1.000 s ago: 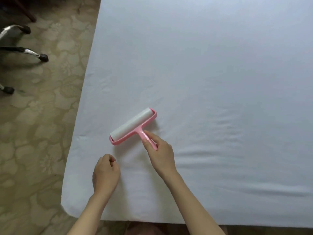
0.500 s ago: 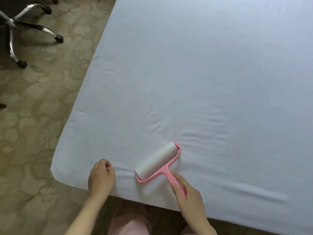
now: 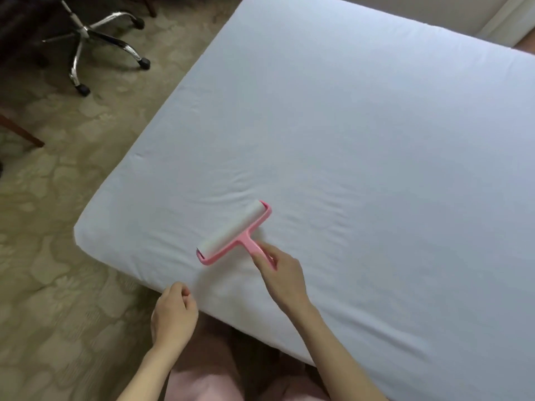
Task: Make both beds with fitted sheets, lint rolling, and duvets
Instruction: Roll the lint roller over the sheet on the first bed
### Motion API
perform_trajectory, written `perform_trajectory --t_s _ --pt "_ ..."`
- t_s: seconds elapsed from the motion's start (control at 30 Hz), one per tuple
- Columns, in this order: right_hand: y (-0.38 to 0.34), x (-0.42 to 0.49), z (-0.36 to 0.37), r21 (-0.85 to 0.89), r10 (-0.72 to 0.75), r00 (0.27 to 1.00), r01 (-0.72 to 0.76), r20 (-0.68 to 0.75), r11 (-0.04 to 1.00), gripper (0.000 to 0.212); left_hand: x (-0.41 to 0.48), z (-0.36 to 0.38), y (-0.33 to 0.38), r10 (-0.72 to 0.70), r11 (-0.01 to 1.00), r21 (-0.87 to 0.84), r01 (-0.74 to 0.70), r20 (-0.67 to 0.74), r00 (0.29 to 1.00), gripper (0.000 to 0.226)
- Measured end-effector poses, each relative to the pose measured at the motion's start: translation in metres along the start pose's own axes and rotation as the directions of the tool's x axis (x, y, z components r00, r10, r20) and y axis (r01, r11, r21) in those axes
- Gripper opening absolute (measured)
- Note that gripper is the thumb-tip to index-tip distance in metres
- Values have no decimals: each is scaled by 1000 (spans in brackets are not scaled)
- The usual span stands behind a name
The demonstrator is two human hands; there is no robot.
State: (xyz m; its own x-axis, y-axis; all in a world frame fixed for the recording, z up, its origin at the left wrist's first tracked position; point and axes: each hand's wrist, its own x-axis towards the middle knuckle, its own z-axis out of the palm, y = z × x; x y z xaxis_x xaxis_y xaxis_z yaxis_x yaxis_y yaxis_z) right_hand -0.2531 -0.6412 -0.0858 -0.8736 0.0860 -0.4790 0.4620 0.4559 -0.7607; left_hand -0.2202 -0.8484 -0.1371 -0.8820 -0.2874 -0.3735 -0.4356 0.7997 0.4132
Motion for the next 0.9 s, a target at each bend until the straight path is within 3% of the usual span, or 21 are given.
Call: perform_trajectory --t_s 0.17,0.37,0.5,0.6,0.67,0.73,0.83,0.9 --pt "26 12 -10 -134 12 998 -3 63 991 34 -22 13 0 23 1000 18 -23 -7 1000 17" --pt "129 -98 -82 -220 175 984 -164 29 962 42 -45 28 28 46 997 62 -48 32 998 13" --pt "174 -174 -131 -198 373 926 -376 -52 905 10 -59 47 59 87 993 66 -93 87 992 15" --pt "175 -198 -150 -224 351 935 -354 -56 908 19 -67 63 82 111 992 39 -116 124 986 12" --pt "158 -187 -154 -91 338 936 -347 -102 933 13 -70 71 94 129 990 38 -136 149 980 12" --pt "144 -159 -150 54 253 950 -247 -183 967 15 -70 76 103 155 986 36 -163 159 975 12" --pt "122 -94 -139 120 156 957 -129 -245 984 22 -67 79 114 194 979 38 -201 145 970 10" --pt "112 -52 -129 219 167 947 -107 -273 970 25 -64 79 117 217 974 39 -224 136 967 9"
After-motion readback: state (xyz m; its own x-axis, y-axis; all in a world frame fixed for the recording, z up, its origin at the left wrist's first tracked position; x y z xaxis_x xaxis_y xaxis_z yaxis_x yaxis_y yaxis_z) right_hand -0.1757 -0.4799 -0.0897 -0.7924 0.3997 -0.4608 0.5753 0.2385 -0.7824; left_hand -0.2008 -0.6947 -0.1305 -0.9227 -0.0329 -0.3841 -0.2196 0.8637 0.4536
